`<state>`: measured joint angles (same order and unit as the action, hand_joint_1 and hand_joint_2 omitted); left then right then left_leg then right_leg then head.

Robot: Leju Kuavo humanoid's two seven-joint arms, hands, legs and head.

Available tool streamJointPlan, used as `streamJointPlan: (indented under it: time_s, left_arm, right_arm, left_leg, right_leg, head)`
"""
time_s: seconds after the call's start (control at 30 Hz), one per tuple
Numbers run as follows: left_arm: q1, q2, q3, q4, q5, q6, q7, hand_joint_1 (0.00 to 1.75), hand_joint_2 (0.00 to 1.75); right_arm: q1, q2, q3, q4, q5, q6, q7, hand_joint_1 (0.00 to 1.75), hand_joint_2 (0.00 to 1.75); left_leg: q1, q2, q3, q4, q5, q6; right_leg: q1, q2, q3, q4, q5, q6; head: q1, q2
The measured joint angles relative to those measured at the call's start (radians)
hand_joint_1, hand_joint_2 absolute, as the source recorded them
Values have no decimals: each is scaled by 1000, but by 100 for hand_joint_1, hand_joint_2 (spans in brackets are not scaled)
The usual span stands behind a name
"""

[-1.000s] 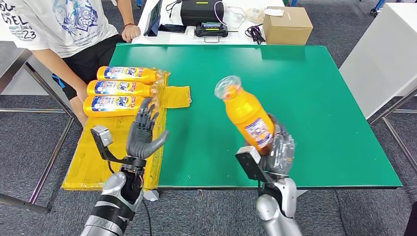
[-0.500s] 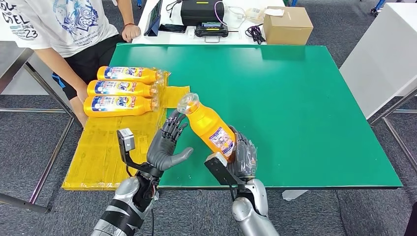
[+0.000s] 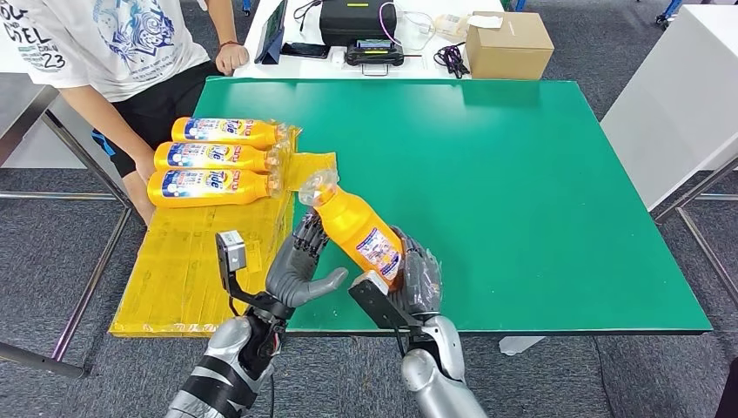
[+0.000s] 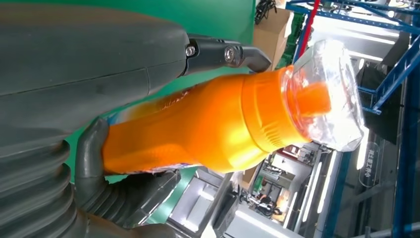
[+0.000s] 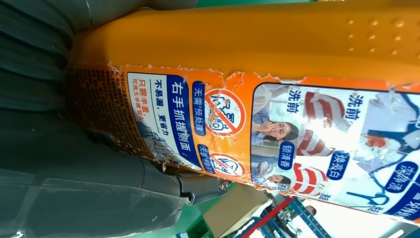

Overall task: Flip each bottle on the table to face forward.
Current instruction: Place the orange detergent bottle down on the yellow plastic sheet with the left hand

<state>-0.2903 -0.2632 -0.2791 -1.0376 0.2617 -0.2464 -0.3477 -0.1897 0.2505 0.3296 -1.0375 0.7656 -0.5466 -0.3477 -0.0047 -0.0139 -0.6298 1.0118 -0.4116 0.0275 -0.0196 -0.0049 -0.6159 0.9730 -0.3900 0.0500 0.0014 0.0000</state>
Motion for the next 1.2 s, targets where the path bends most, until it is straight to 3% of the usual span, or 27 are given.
streamJointPlan:
  time_s: [0.97, 1.0, 1.1, 1.13, 1.2]
  left_arm:
    - [-2, 1, 31, 94, -6, 37, -24, 1, 175]
    - [-2, 1, 31, 97, -7, 36, -26, 25, 175]
    - [-2, 1, 31, 101, -13, 35, -35, 155, 175]
    - [-2, 1, 31, 101, -17, 34, -39, 175, 175]
    - [-3, 2, 31, 101, -25, 30, -46, 175, 175]
  right_arm:
    - [-65, 79, 170, 287, -45, 80, -21, 175, 175]
    - [-66, 79, 172, 290, -50, 80, -22, 175, 175]
    - [-70, 79, 178, 297, -64, 80, -24, 175, 175]
    - [-71, 79, 179, 298, -69, 80, -25, 175, 175]
    - [-73, 79, 180, 298, -78, 82, -24, 175, 175]
  left_leg:
    - [0, 1, 0, 0, 0, 0]
    - [0, 1, 0, 0, 0, 0]
    - [0, 1, 0, 0, 0, 0]
    - [0, 1, 0, 0, 0, 0]
    - [0, 1, 0, 0, 0, 0]
  right_leg:
    - [0, 1, -1, 0, 0, 0]
    - [0, 1, -1, 0, 0, 0]
    - [0, 1, -1, 0, 0, 0]
    - [0, 1, -1, 0, 0, 0]
    - [0, 1, -1, 0, 0, 0]
  head:
    - [0, 0]
    - [0, 0]
    - [0, 0]
    - [0, 0]
    - [0, 0]
